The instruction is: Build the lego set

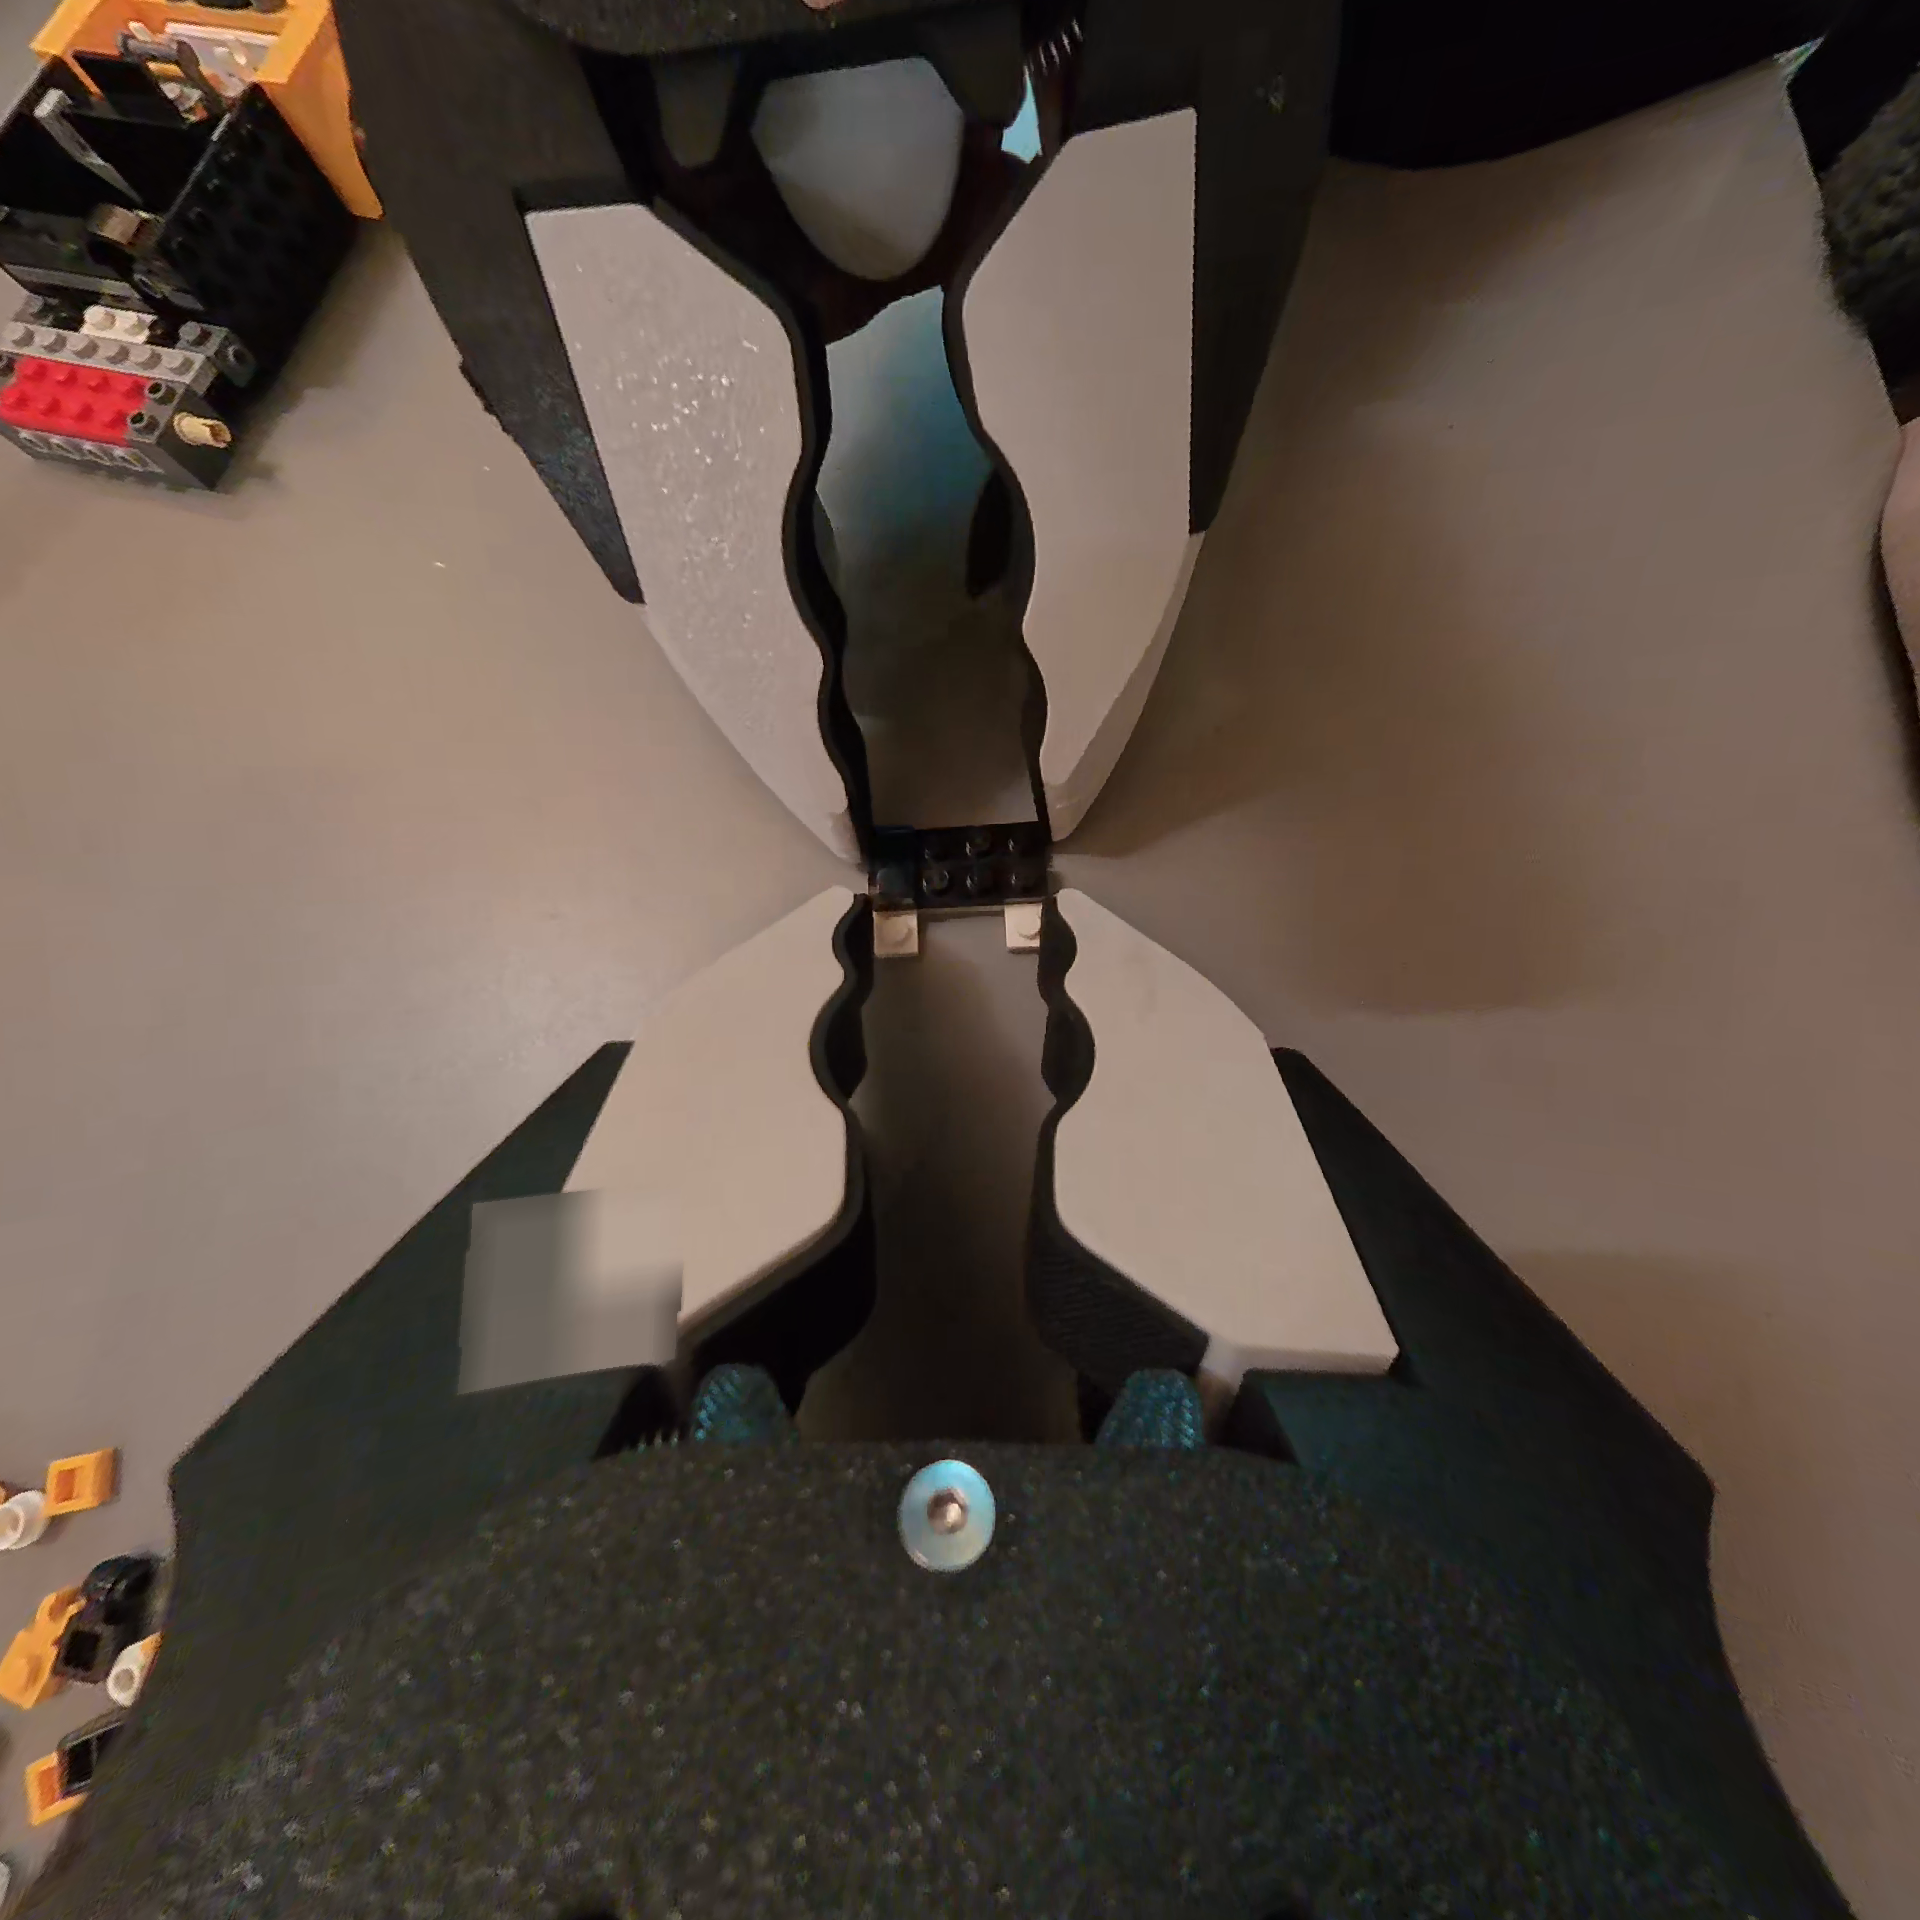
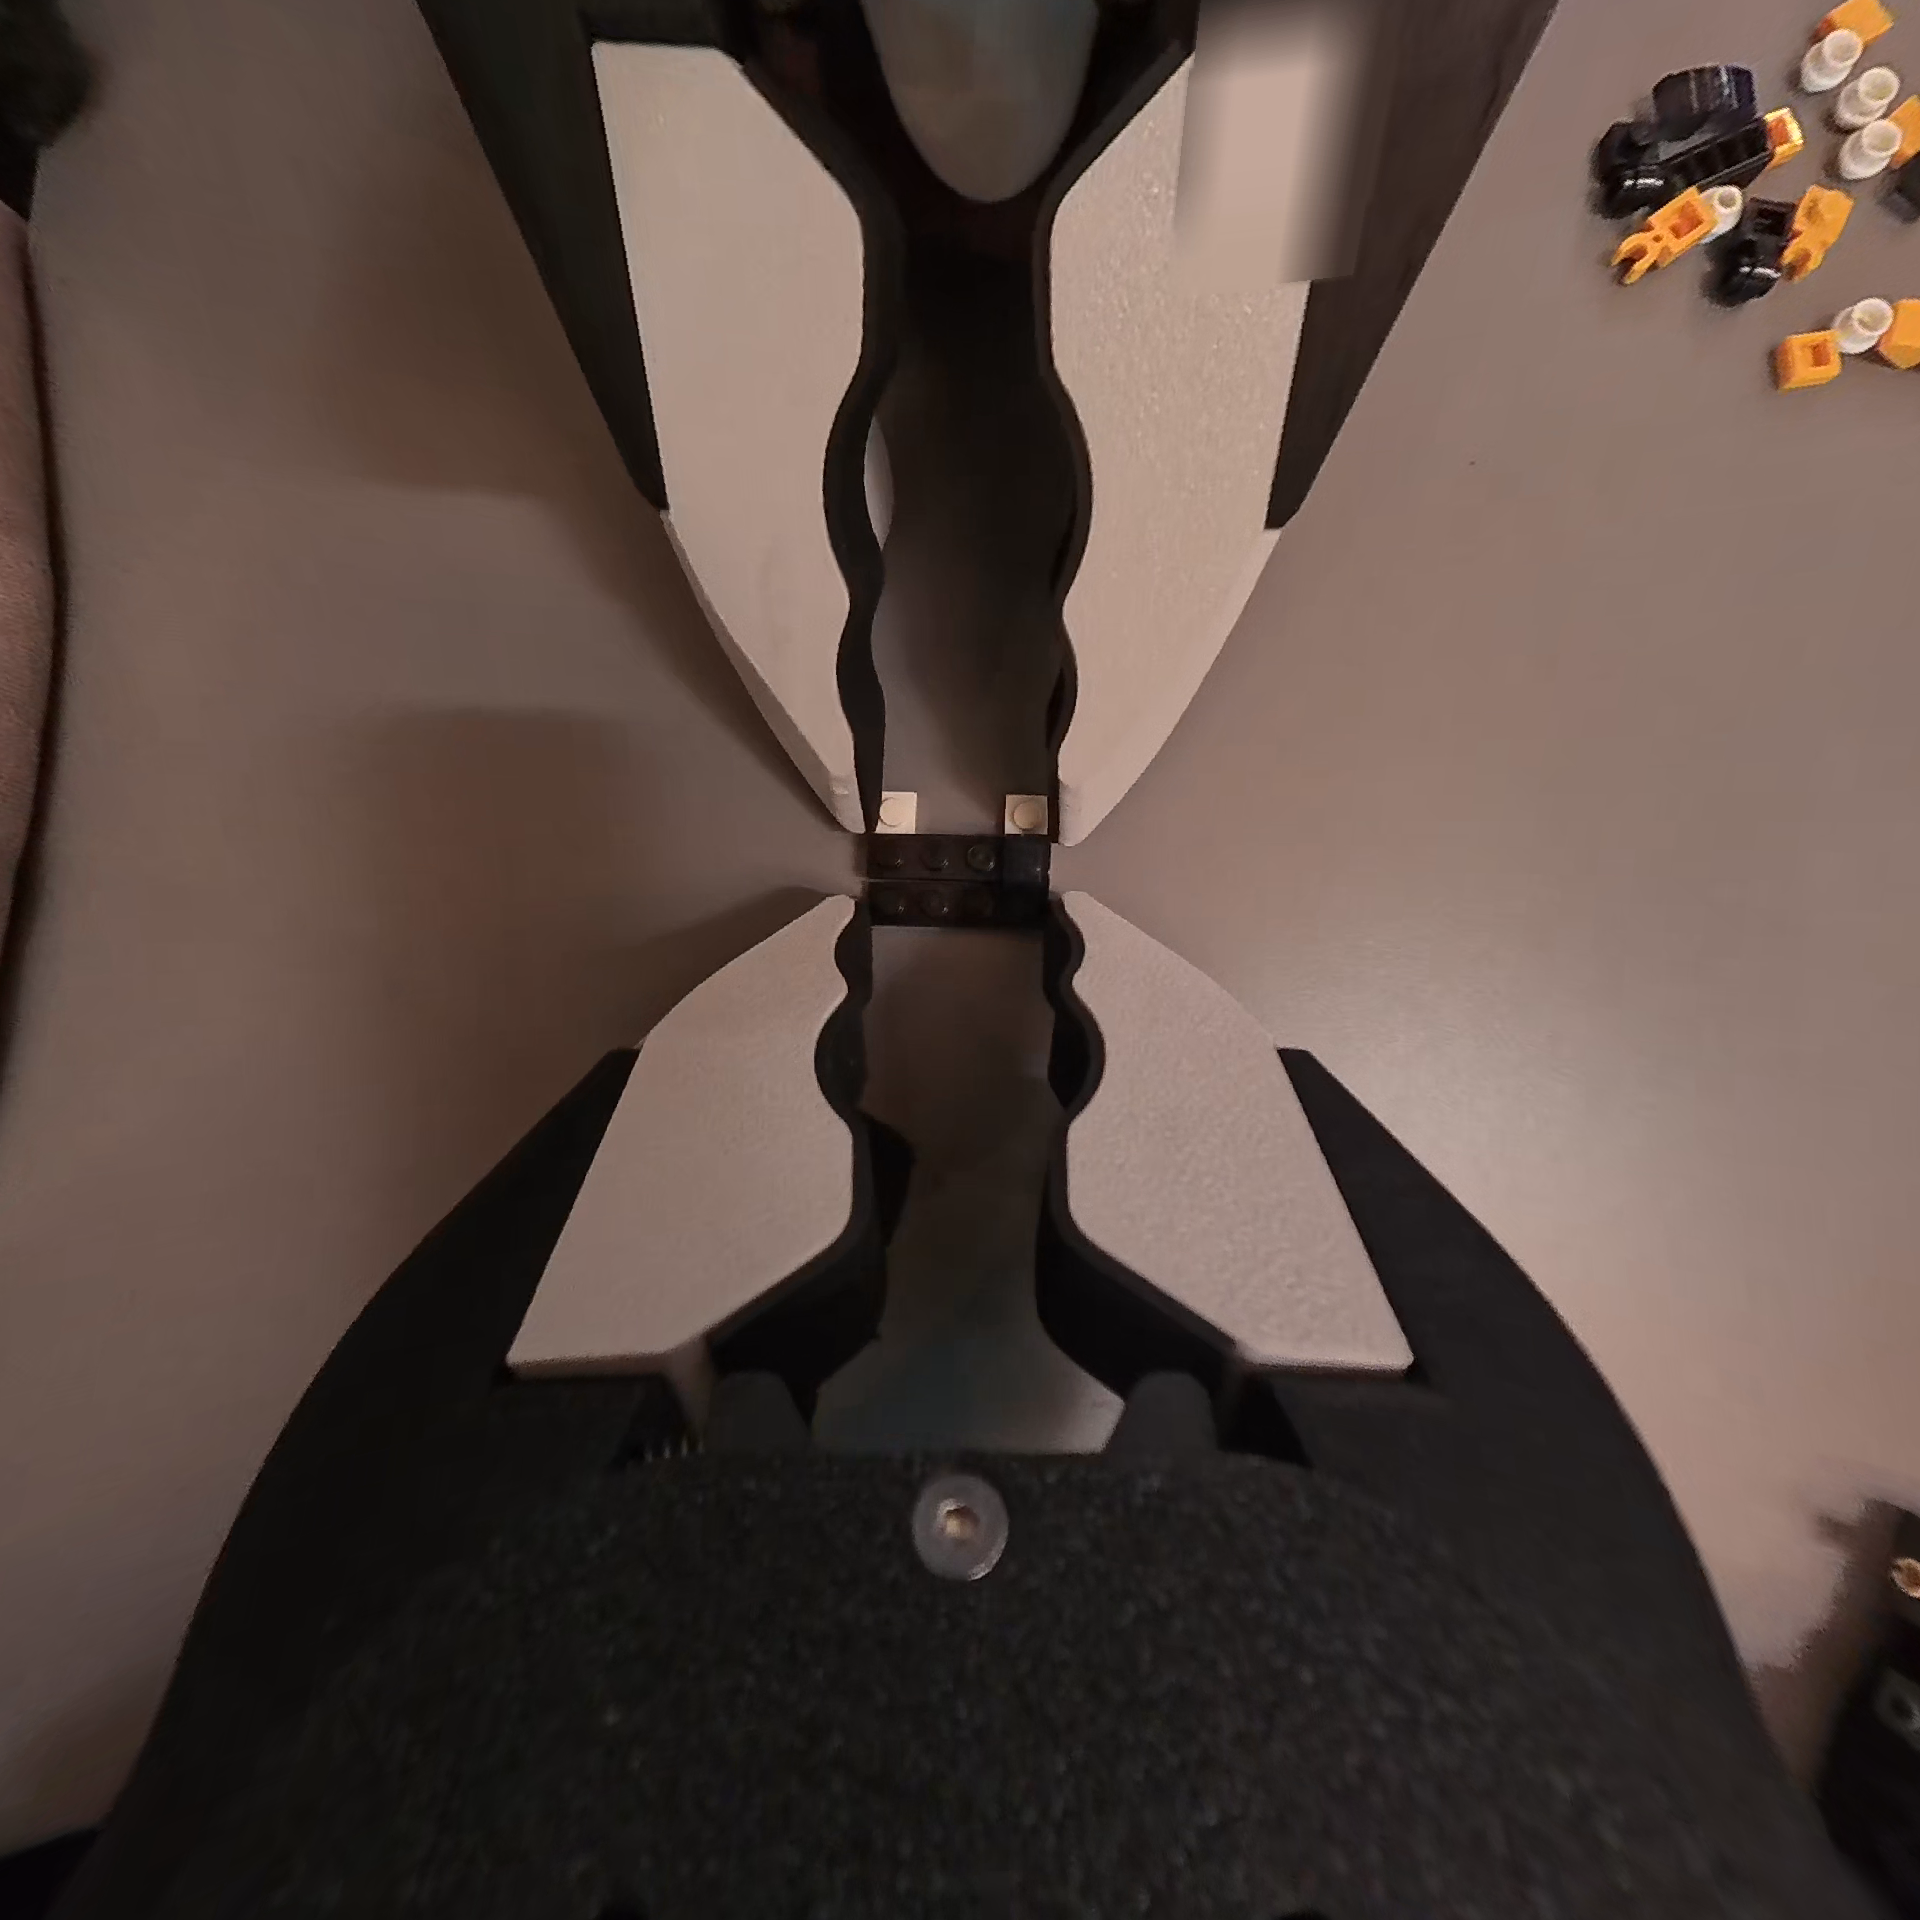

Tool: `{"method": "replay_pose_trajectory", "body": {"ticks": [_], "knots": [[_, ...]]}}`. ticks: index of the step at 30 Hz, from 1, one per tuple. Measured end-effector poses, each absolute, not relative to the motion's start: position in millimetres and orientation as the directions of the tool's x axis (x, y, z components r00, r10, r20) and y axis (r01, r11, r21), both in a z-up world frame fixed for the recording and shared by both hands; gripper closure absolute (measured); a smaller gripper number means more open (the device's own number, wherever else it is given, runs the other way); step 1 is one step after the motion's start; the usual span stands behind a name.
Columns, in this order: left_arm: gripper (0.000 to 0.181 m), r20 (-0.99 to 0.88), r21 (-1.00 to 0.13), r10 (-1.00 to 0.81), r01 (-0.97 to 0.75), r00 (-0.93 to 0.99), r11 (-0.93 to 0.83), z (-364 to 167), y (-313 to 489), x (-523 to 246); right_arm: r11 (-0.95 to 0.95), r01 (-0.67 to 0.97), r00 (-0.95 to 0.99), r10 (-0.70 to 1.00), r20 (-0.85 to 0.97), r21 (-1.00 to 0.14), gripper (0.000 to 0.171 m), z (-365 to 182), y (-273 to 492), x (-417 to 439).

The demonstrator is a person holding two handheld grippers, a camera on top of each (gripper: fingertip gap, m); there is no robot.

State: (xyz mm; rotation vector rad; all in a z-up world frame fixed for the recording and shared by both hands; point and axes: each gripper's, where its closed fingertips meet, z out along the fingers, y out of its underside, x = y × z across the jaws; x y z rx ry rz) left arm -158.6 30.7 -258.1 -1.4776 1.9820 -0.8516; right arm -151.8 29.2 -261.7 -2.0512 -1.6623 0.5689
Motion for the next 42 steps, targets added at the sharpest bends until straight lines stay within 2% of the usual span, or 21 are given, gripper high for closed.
{"method": "replay_pose_trajectory", "body": {"ticks": [4,5,6,9,14,21,29,35,39,42], "knots": [[0.152,-0.016,-0.759,-0.965,-0.625,-0.261,0.182,-255.9,31.9,-157.9,-0.215,0.762,0.243,0.969,-0.038,-0.610,0.139,-260.8,31.1,-151.0],[0.155,-0.010,-0.768,-0.964,-0.615,-0.267,0.179,-254.0,31.1,-158.2,-0.226,0.750,0.268,0.963,-0.026,-0.621,0.130,-260.7,34.2,-149.5],[0.177,-0.013,-0.784,-0.963,-0.595,-0.270,0.177,-250.2,31.0,-157.7,-0.234,0.743,0.279,0.960,-0.028,-0.627,0.128,-260.3,34.4,-147.2],[0.177,-0.043,-0.808,-0.965,-0.560,-0.258,0.185,-242.8,35.6,-156.2,-0.275,0.686,0.312,0.948,-0.068,-0.674,0.128,-250.7,34.0,-141.2],[0.170,-0.040,-0.783,-0.966,-0.593,-0.255,0.188,-250.7,38.6,-158.6,-0.296,0.646,0.350,0.934,-0.072,-0.703,0.129,-246.5,37.7,-133.5],[0.161,-0.052,-0.739,-0.962,-0.638,-0.267,0.217,-257.5,42.0,-166.5,-0.314,0.675,0.380,0.923,-0.050,-0.668,0.130,-251.3,39.1,-135.2],[0.170,-0.077,-0.730,-0.946,-0.628,-0.314,0.268,-258.3,26.5,-160.4,-0.257,0.741,0.342,0.940,0.019,-0.621,0.142,-260.2,42.6,-144.2],[0.167,-0.070,-0.755,-0.941,-0.599,-0.330,0.266,-250.0,18.8,-157.3,-0.266,0.694,0.405,0.913,0.057,-0.670,0.142,-242.1,55.3,-122.9],[0.168,-0.124,-0.768,-0.963,-0.591,-0.239,0.245,-229.2,50.1,-170.0,-0.250,0.662,0.421,0.904,0.074,-0.707,0.142,-230.8,51.6,-125.1],[0.168,-0.176,-0.818,-0.984,-0.551,-0.036,0.167,-200.6,98.7,-187.1,-0.225,0.669,0.421,0.900,0.110,-0.709,0.138,-230.6,50.8,-133.2]]}}
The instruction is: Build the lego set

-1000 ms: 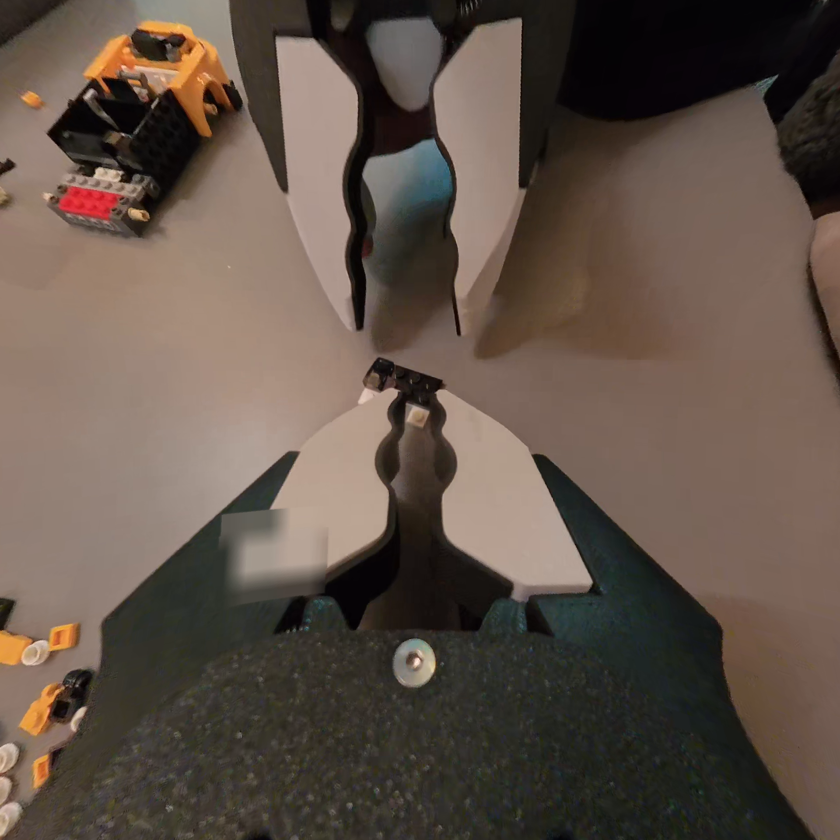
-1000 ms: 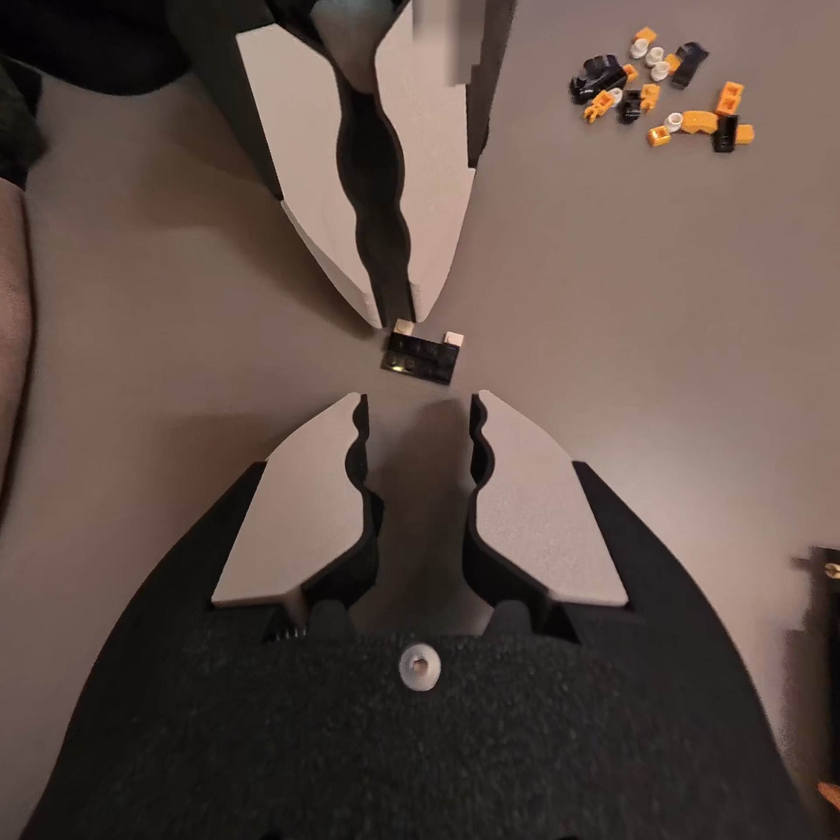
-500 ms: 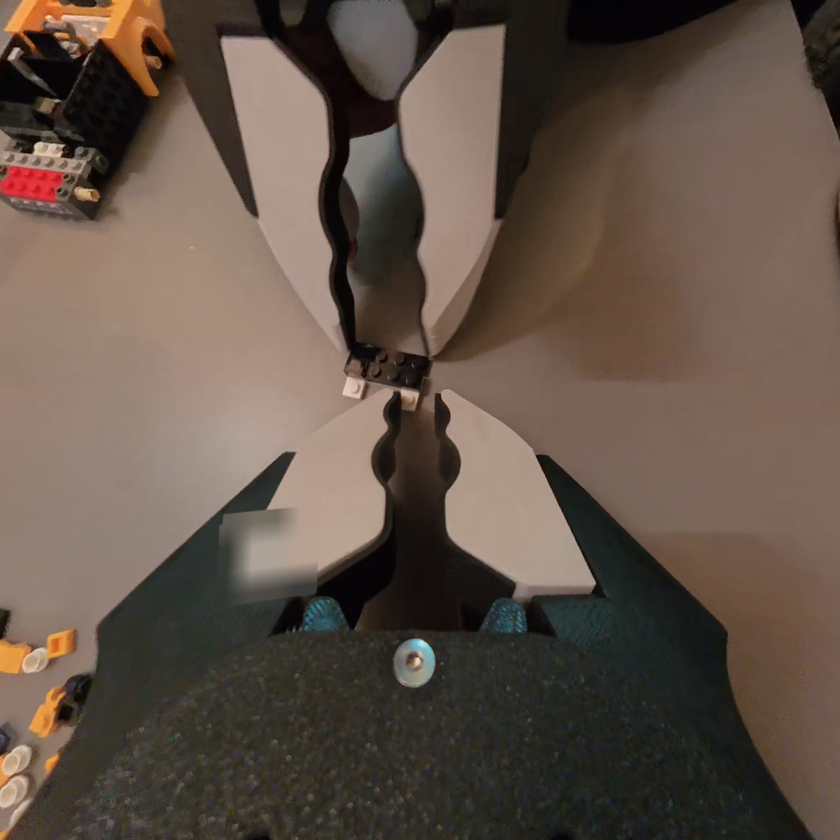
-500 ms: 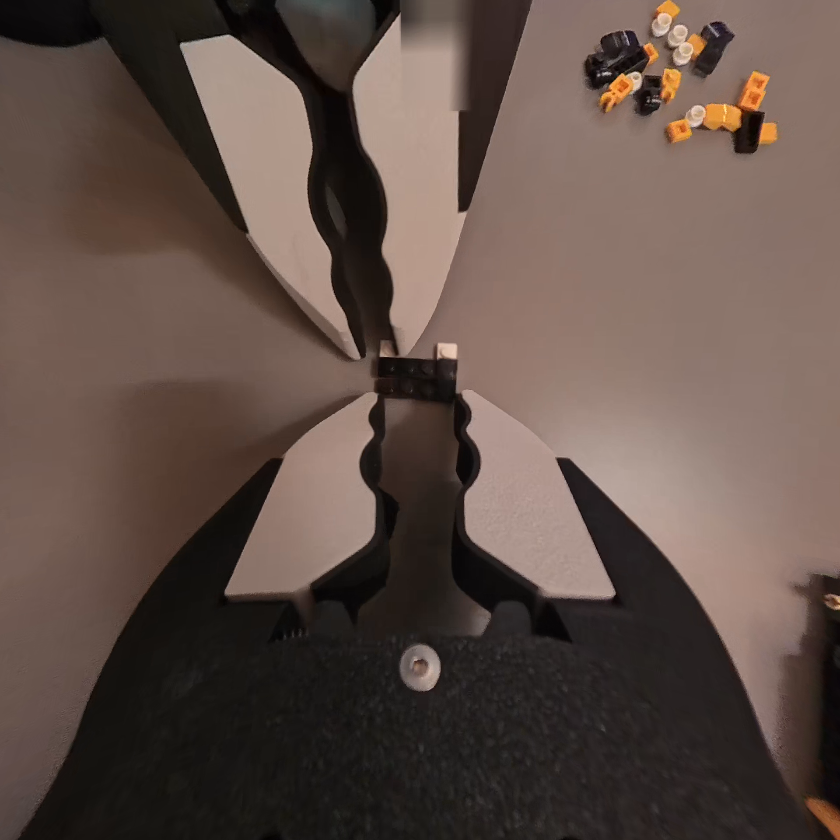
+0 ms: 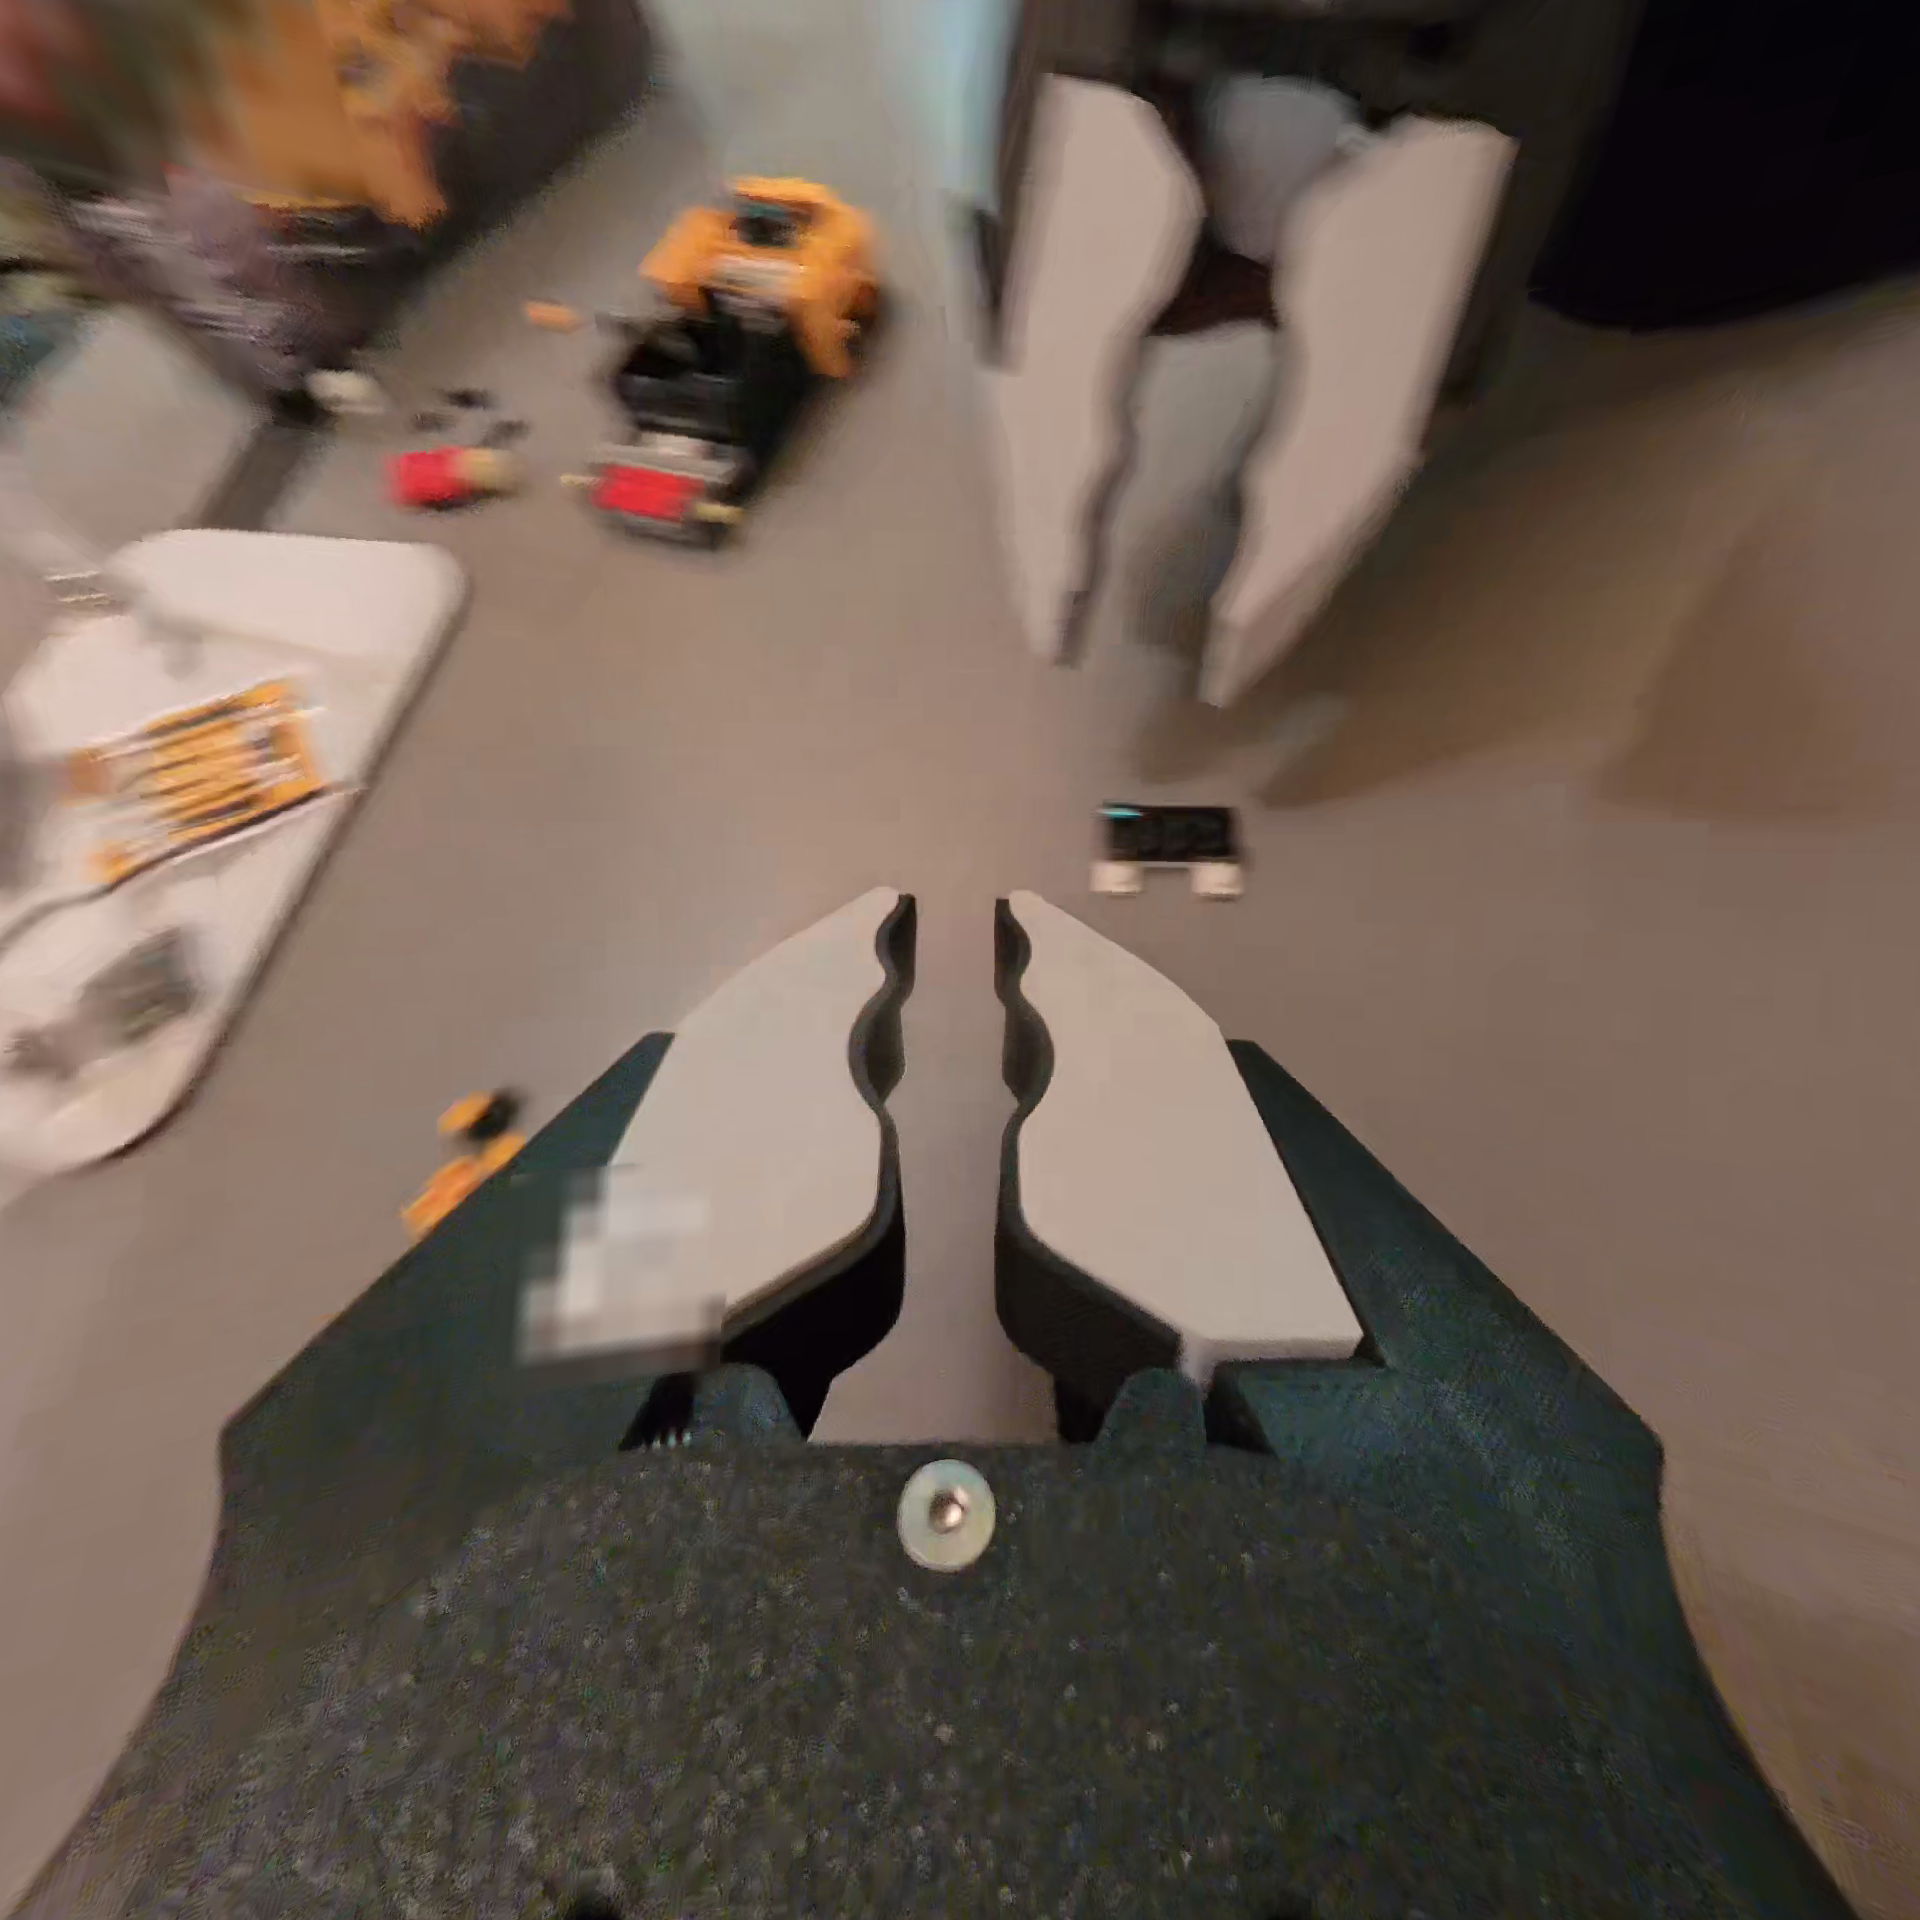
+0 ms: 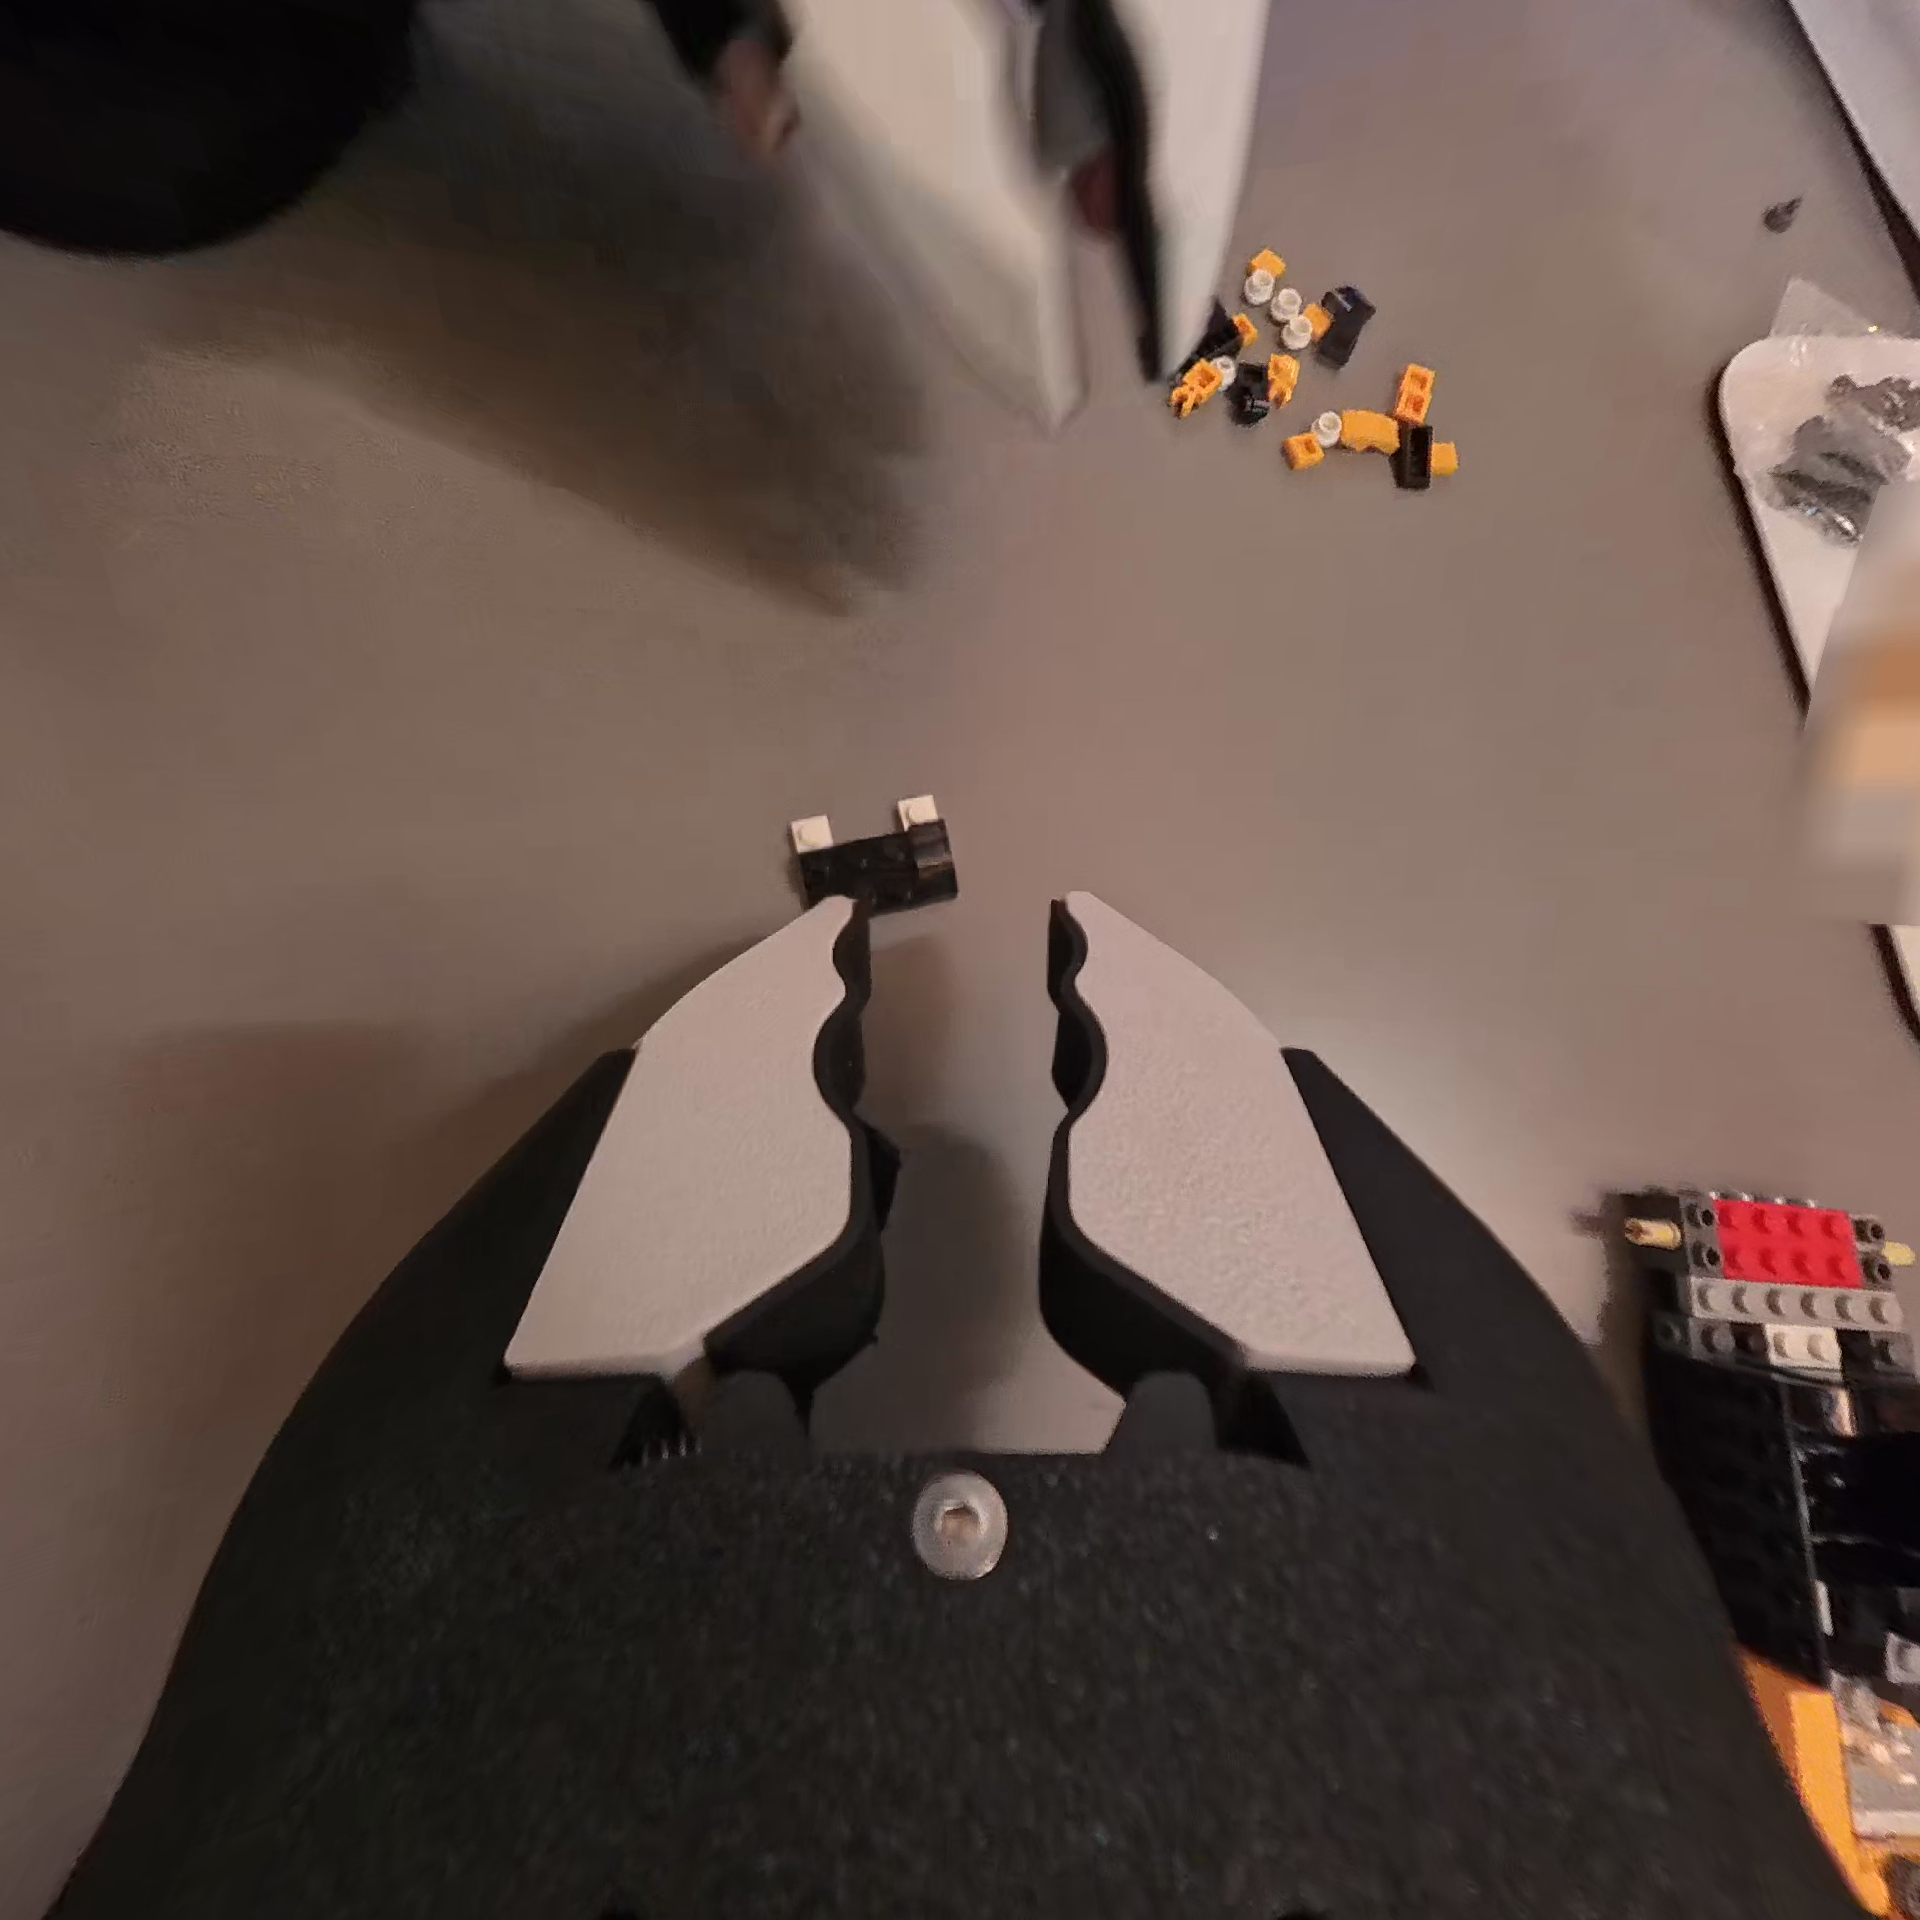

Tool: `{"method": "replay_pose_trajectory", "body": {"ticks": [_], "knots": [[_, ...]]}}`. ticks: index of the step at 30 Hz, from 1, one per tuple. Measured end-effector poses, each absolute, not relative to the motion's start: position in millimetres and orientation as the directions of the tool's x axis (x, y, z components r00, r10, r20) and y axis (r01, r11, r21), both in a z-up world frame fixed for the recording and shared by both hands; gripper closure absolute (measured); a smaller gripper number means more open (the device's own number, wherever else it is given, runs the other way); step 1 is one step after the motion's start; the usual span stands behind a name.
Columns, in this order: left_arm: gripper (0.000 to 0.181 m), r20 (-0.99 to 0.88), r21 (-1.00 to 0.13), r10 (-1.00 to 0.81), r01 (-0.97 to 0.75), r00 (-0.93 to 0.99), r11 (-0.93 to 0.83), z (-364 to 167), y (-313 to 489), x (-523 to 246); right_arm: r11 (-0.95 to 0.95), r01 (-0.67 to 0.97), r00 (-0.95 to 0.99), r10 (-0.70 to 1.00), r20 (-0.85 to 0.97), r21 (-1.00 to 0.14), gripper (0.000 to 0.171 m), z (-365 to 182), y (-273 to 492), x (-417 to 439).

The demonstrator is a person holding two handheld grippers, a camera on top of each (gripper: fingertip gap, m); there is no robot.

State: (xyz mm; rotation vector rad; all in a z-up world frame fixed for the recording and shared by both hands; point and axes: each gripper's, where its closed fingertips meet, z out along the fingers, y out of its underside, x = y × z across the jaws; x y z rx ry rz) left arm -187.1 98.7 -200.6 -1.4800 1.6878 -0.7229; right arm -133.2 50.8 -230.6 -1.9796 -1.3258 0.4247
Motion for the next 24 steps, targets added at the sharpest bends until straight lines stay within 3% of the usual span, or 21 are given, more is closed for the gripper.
{"method": "replay_pose_trajectory", "body": {"ticks": [4,9,13,15,24], "knots": [[0.169,-0.107,-0.945,-0.953,-0.328,0.284,0.008,-154.4,162.1,-216.8,-0.271,0.635,0.433,0.900,0.043,-0.723,0.132,-240.9,48.7,-153.4],[0.174,0.032,-0.992,-0.878,-0.094,0.478,-0.087,-136.3,206.2,-248.0,-0.217,0.722,0.382,0.917,0.117,-0.657,0.137,-258.1,49.7,-154.7],[0.175,-0.011,-0.989,-0.844,-0.131,0.535,-0.070,-146.7,218.8,-254.5,-0.141,0.745,0.272,0.957,0.103,-0.652,0.137,-257.3,46.5,-143.2],[0.175,-0.028,-0.980,-0.840,-0.180,0.542,-0.083,-156.4,221.4,-253.2,-0.172,0.718,0.306,0.949,0.084,-0.674,0.133,-253.6,55.5,-135.8],[0.159,0.057,-0.835,-0.851,-0.443,0.522,-0.327,-225.3,226.7,-256.6,-0.243,0.346,0.524,0.851,-0.028,-0.906,0.132,-194.1,86.8,-108.2]]}}
